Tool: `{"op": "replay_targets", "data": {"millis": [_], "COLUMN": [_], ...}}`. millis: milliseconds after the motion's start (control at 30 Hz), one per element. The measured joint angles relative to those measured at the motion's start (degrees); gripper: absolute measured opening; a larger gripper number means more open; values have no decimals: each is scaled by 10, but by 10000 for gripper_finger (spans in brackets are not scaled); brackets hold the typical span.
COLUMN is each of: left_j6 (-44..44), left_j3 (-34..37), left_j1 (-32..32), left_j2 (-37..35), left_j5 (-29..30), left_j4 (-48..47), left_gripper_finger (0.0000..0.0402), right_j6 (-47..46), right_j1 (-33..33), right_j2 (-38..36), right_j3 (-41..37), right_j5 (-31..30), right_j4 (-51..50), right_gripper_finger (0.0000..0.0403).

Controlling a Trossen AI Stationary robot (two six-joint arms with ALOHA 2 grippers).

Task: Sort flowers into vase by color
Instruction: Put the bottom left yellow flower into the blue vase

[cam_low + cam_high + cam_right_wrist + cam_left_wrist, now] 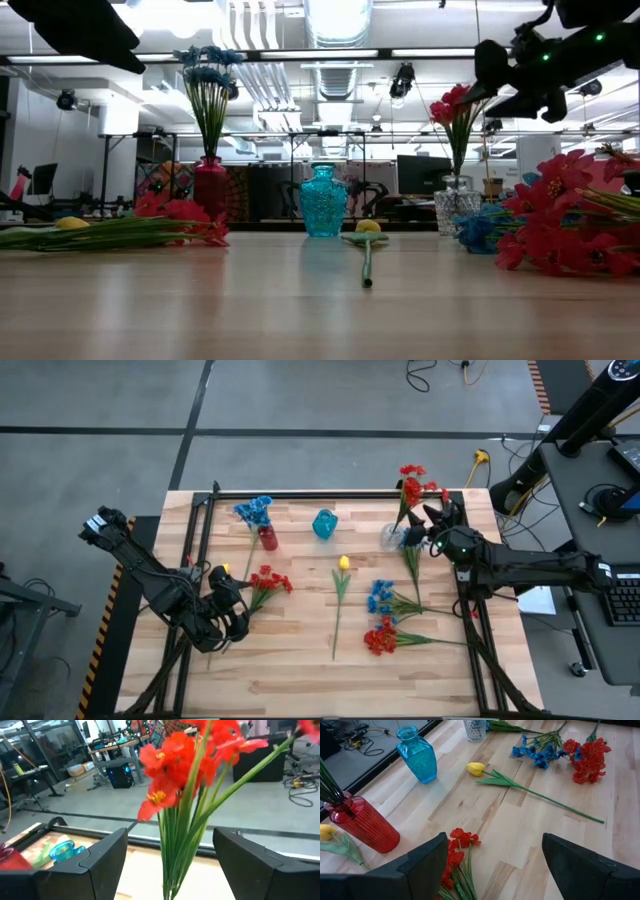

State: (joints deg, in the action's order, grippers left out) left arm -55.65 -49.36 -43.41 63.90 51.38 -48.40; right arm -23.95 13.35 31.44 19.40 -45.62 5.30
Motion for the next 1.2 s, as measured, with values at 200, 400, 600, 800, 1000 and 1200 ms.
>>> {"op": "replay_targets", "data": {"millis": [200,400,600,800,1000,1200], "left_j6": [-37,-102,-153,-230,-260,-349], "left_j3": [0,0,0,0,0,0], "left_j1": [0,0,0,0,0,0], "left_j2": [0,0,-1,-7,-6,-9], "left_j5": [-53,-131,-186,-258,-344,-434], "left_j4": [0,-1,-31,-80,-114,-130], "left_gripper_finger": [302,302,302,302,302,302], "right_j6": [-50,-119,-178,-233,-266,-273], "right_j1": [-4,-4,-4,-4,-11,-30], "right_j2": [-10,-4,27,73,104,111], "right_j3": [0,50,93,111,123,130], "right_j5": [42,77,139,230,278,316], "right_j4": [-40,-181,-278,-348,-411,-427], "right_gripper_finger": [281,276,269,261,252,246]}}
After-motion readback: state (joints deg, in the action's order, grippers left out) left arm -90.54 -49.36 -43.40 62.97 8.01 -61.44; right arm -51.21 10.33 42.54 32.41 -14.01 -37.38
